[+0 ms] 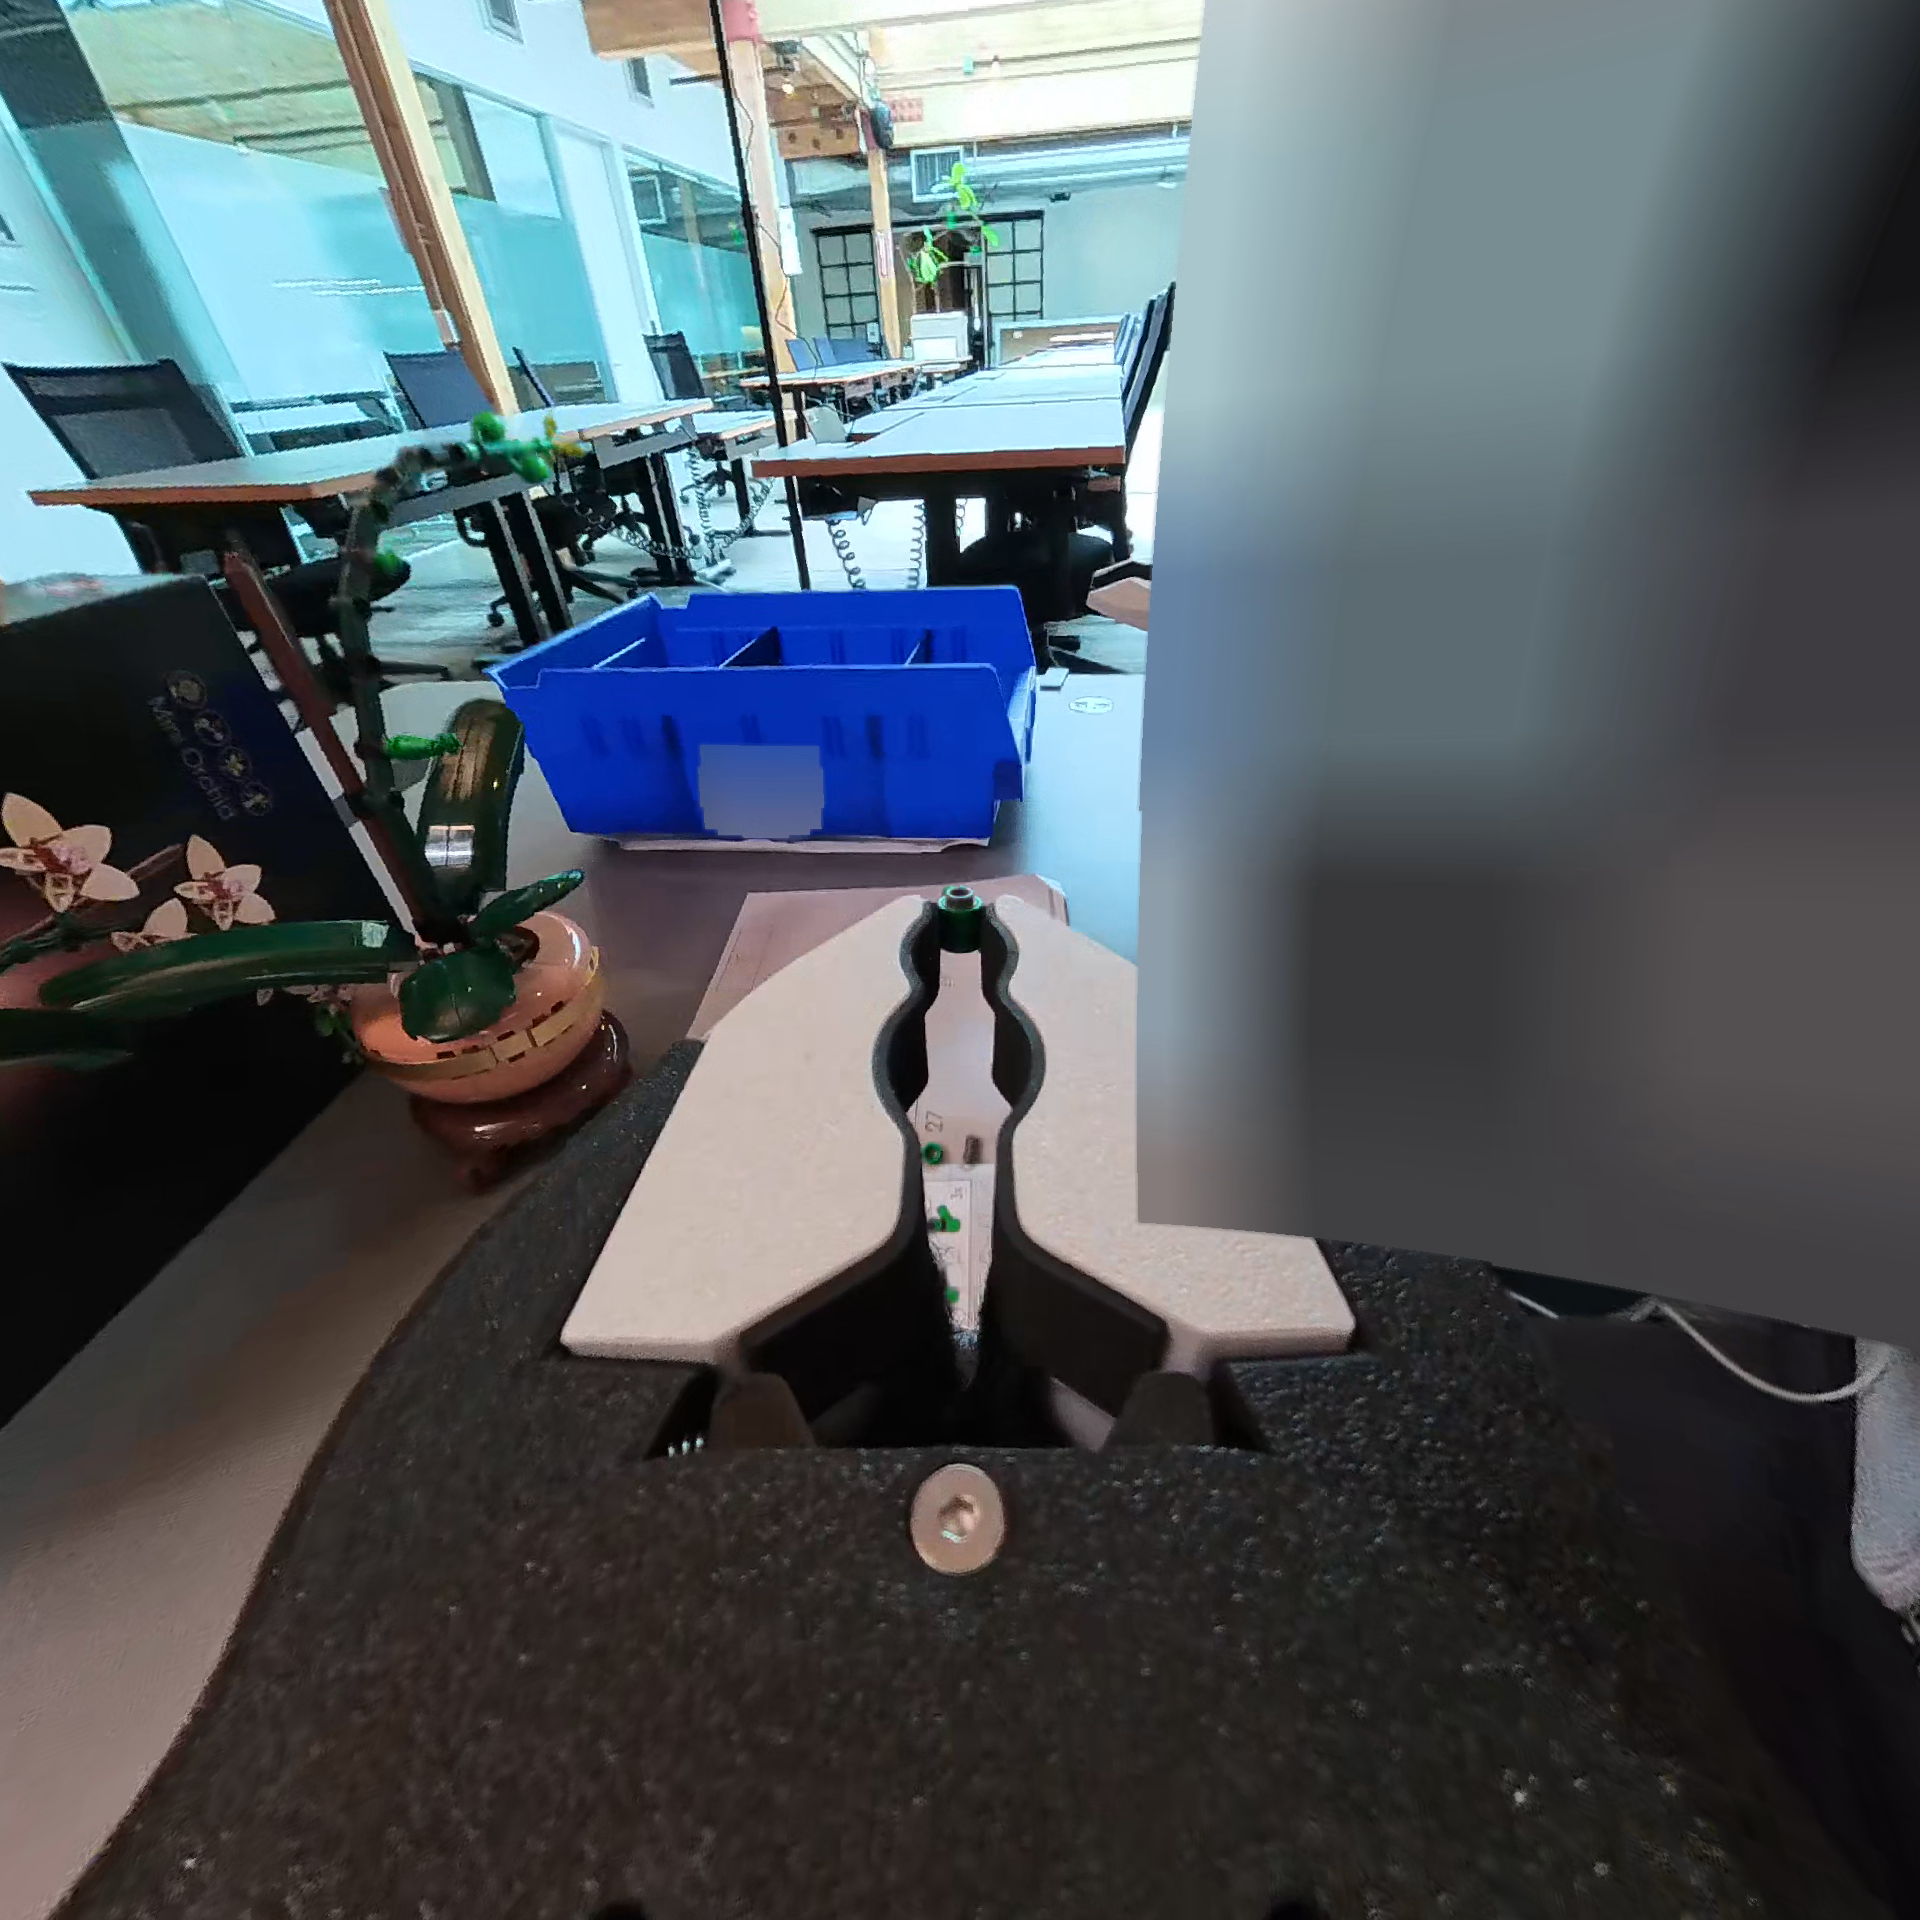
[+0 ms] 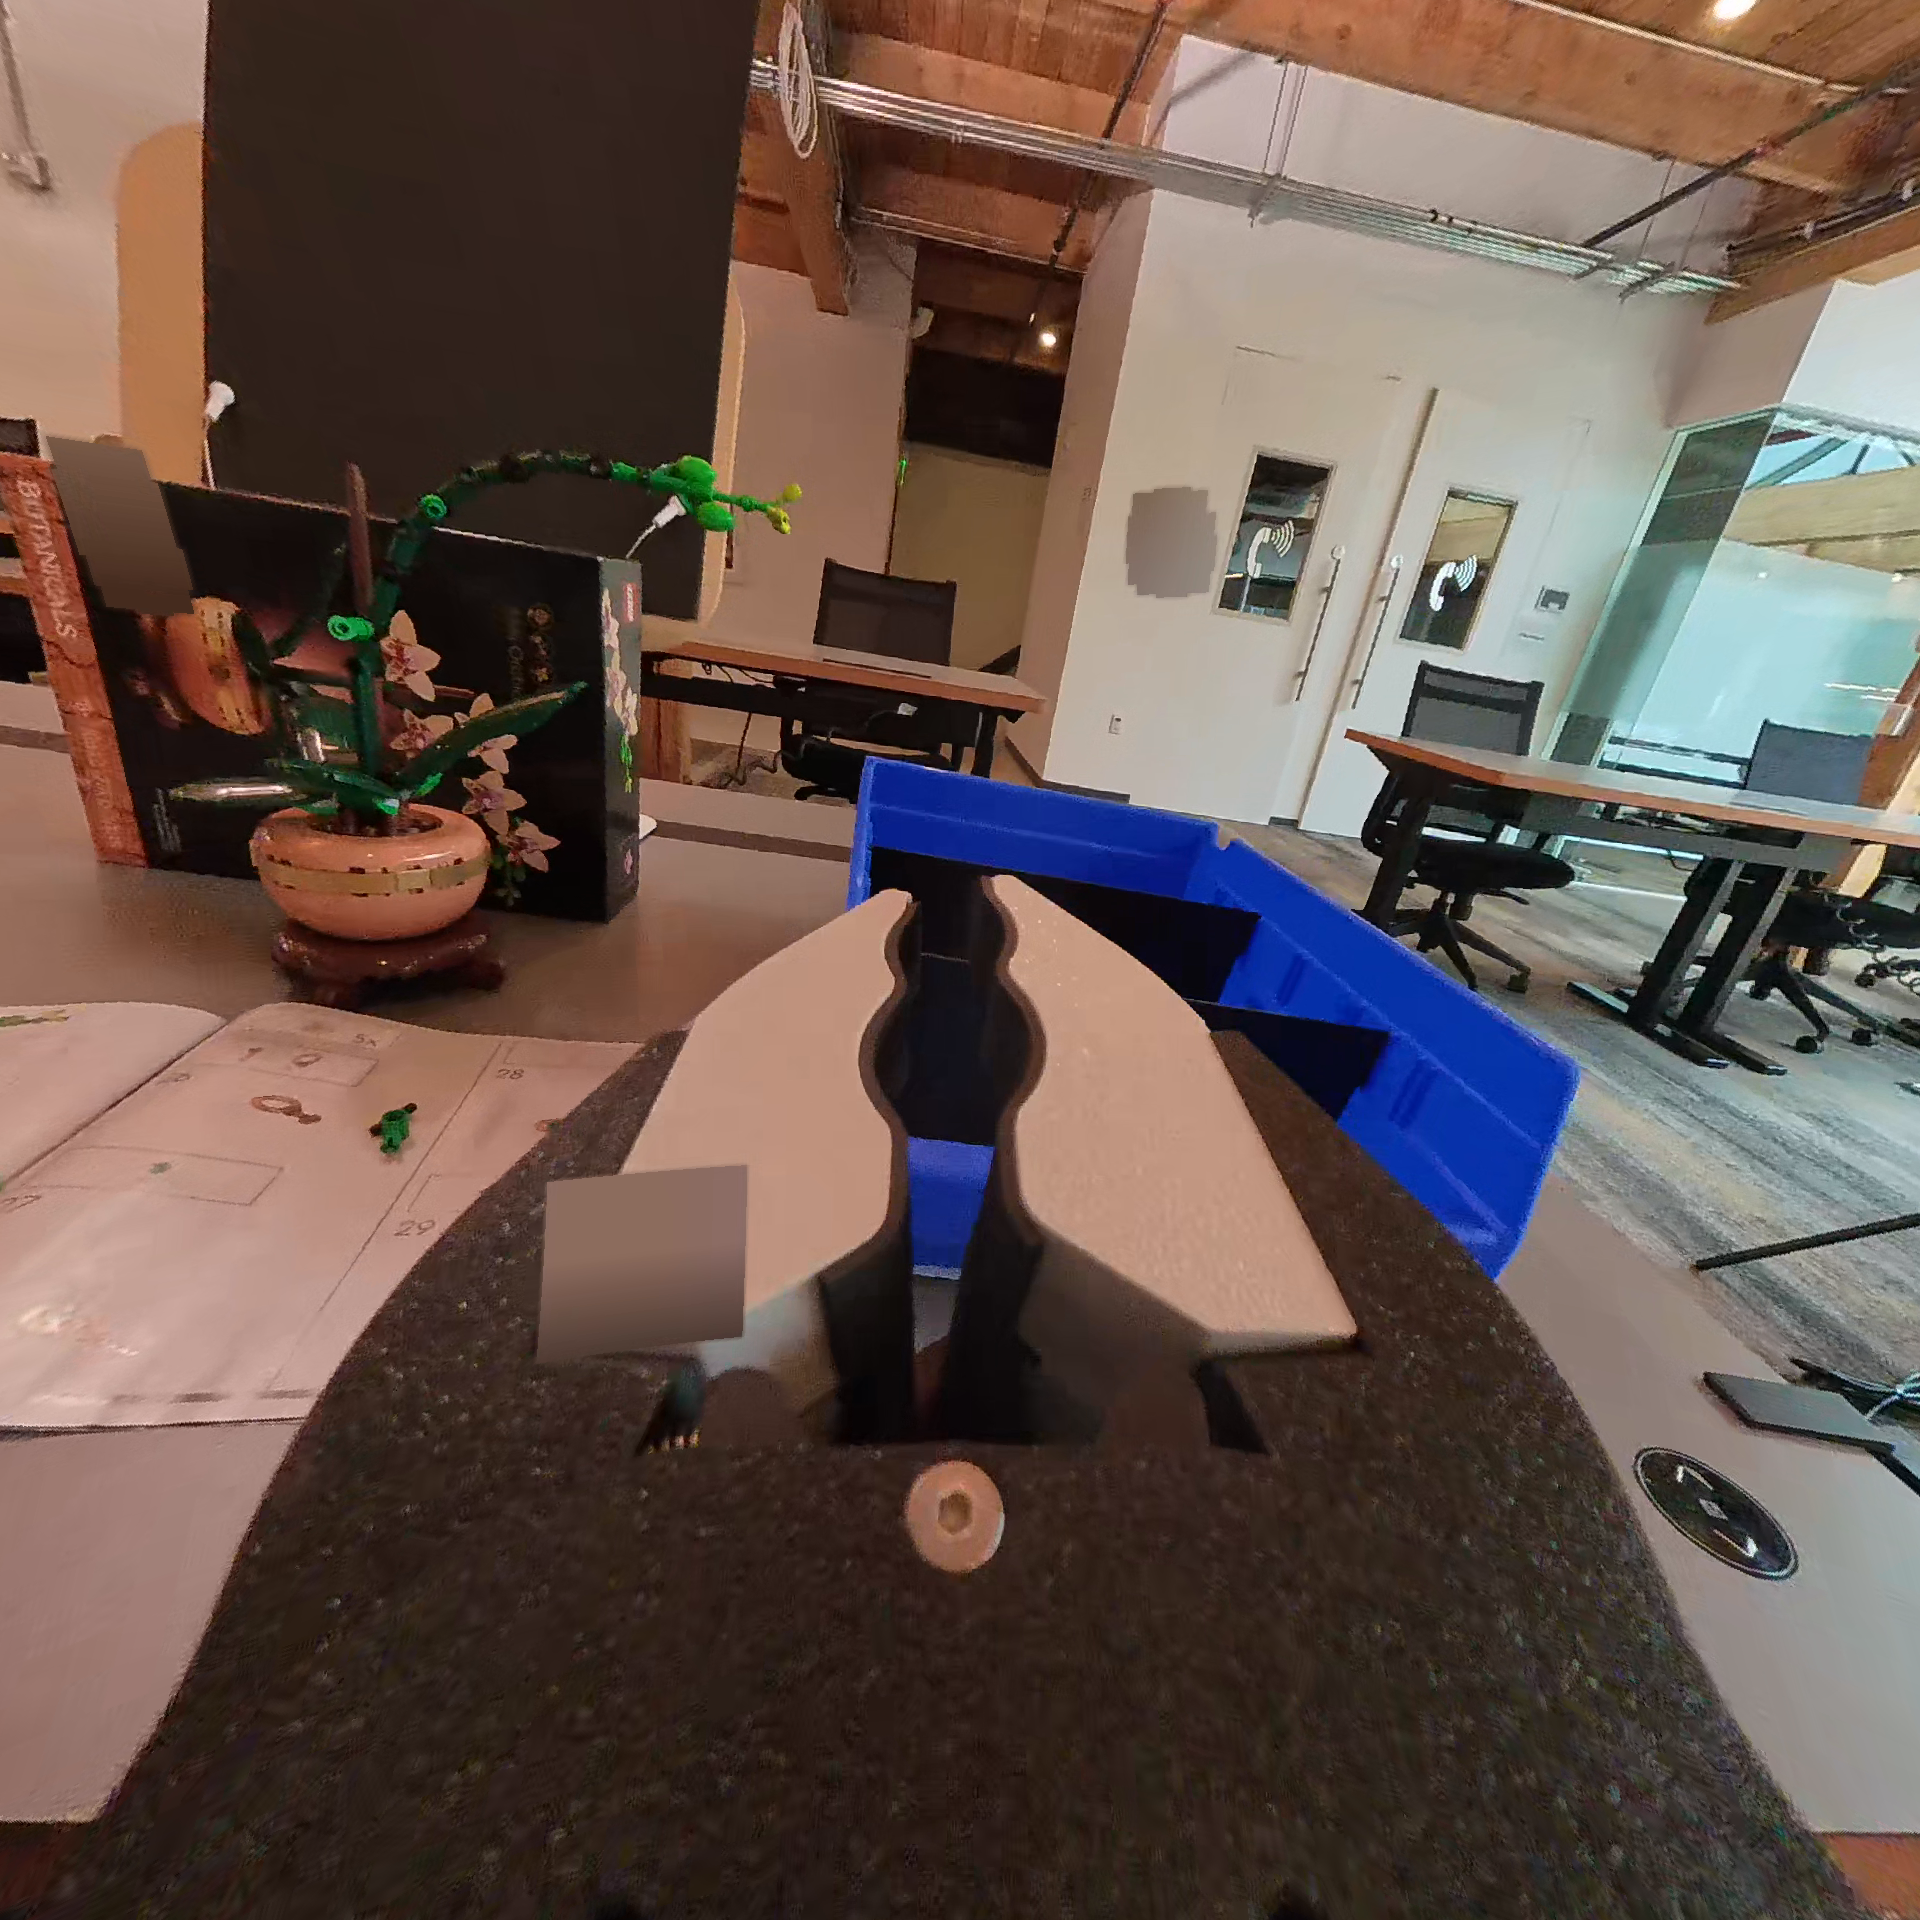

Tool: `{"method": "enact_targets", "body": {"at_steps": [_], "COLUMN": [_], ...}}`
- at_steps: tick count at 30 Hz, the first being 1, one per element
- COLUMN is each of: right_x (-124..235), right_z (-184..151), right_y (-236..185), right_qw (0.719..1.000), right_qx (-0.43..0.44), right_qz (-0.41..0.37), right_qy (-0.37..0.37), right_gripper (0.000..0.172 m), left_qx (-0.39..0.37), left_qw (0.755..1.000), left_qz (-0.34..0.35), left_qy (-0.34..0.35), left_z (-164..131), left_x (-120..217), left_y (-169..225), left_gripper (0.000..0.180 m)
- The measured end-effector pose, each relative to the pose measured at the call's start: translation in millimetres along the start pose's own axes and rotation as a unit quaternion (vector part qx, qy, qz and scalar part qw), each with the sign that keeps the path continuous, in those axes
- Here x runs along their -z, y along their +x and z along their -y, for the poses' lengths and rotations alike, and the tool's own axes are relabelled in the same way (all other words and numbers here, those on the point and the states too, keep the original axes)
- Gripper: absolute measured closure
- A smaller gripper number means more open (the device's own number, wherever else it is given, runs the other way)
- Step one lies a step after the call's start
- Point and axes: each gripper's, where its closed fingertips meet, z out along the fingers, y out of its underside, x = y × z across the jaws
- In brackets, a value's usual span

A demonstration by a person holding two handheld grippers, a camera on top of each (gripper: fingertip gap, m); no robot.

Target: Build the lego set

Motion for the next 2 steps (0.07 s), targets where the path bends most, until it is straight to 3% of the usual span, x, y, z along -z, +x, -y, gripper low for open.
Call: {"method": "enact_targets", "body": {"at_steps": [1,2], "right_x": [0.8,1.7], "right_z": [2.7,5.0], "right_y": [-0.2,-0.7], "right_qw": [1.0,1.0], "right_qx": [-0.007,-0.014], "right_qz": [0.004,0.008], "right_qy": [0.006,0.01], "right_gripper": [0.164,0.164], "left_qx": [-0.001,-0.006], "left_qw": [1.0,1.0], "left_qz": [0.0,-0.001], "left_qy": [0.002,0.0], "left_z": [3.7,6.7], "left_x": [-0.3,-1.2], "left_y": [1.6,4.0], "left_gripper": [0.174,0.174]}}
